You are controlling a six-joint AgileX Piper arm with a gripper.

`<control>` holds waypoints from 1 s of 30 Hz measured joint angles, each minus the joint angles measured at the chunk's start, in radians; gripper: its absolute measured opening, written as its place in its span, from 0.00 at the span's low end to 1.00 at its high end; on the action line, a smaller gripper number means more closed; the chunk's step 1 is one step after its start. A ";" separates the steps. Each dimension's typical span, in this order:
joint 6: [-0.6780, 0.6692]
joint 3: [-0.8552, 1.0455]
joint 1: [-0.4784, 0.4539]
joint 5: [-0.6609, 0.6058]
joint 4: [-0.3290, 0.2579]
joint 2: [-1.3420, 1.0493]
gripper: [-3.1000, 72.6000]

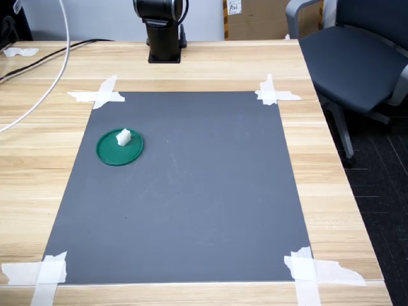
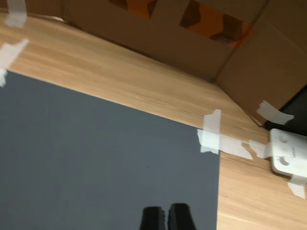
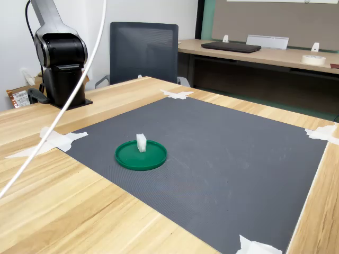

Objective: Grasp a white terminal and put it in the green lid.

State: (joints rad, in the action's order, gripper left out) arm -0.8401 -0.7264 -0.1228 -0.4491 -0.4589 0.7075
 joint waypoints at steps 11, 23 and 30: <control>0.120 0.304 0.010 0.116 -0.021 -0.383 0.00; 0.157 0.540 0.010 0.117 -0.048 -0.694 0.00; 0.158 0.604 0.010 0.089 -0.048 -0.716 0.00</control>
State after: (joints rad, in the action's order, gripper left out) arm -0.6823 -0.1221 -0.1129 -0.3605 -0.5068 -0.0089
